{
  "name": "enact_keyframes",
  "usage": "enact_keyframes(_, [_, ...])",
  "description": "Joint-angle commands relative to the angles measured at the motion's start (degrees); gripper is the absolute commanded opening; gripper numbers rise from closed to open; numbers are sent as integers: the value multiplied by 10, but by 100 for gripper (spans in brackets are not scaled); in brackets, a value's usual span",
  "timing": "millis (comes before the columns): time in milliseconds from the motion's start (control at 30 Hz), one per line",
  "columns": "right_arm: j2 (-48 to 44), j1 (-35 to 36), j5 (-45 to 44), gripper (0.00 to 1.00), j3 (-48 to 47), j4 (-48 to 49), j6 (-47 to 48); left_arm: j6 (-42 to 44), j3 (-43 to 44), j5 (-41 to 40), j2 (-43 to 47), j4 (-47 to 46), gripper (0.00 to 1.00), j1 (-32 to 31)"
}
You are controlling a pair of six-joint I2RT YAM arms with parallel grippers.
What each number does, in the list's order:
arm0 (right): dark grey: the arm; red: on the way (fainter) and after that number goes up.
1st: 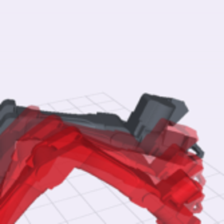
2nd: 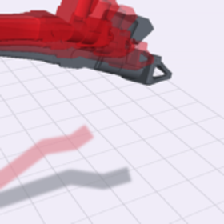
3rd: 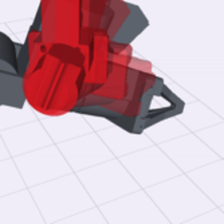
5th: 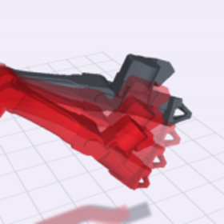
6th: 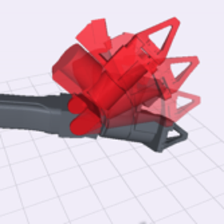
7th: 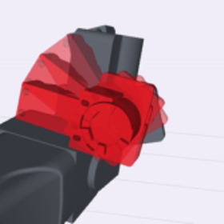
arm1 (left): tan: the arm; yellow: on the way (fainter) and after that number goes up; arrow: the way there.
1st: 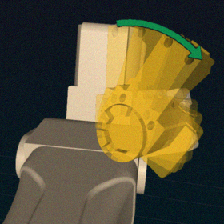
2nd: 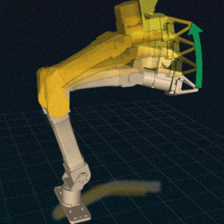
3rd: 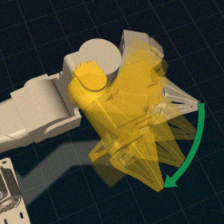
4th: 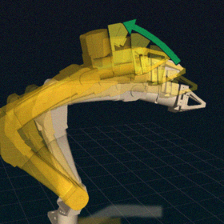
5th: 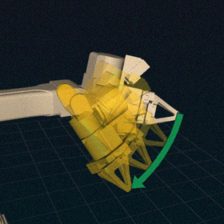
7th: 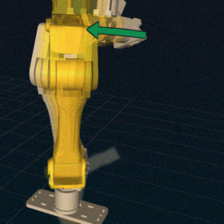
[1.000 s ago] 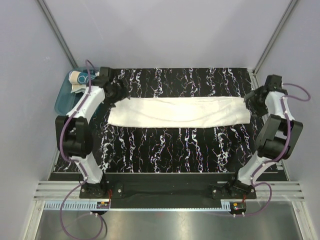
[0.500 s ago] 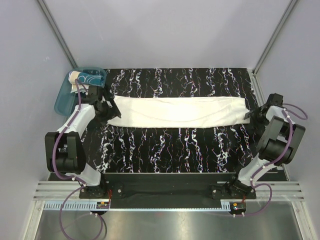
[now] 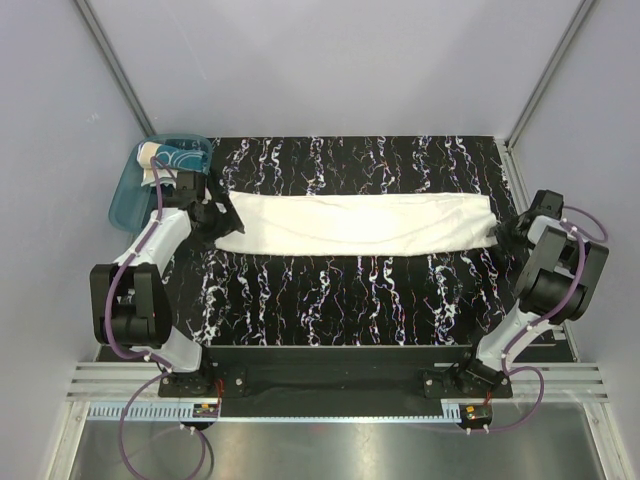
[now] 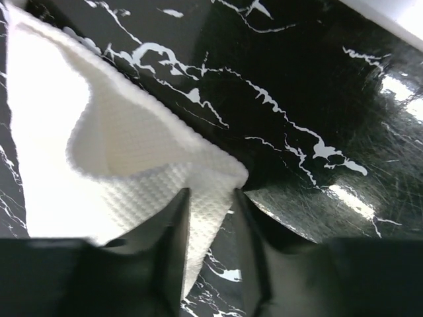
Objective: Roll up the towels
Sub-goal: Fold the towel
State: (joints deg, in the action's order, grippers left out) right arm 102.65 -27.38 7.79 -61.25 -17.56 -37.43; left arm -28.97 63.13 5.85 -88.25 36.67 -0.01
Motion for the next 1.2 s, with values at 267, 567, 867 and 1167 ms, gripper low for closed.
enact_keyframes(267, [2, 3, -6, 52, 21, 5, 15, -1, -13, 18, -2, -20, 91, -1])
enact_keyframes(567, [17, 3, -16, 47, 24, 12, 19, -9, -55, 20, 25, -19, 92, 13])
enact_keyframes(867, [36, 3, -31, 0, 8, 10, 24, -13, -80, 36, 38, -27, 91, 41])
enact_keyframes(1167, [-39, 4, -16, 0, 36, -3, 16, -32, -98, 14, 52, -29, 91, 47])
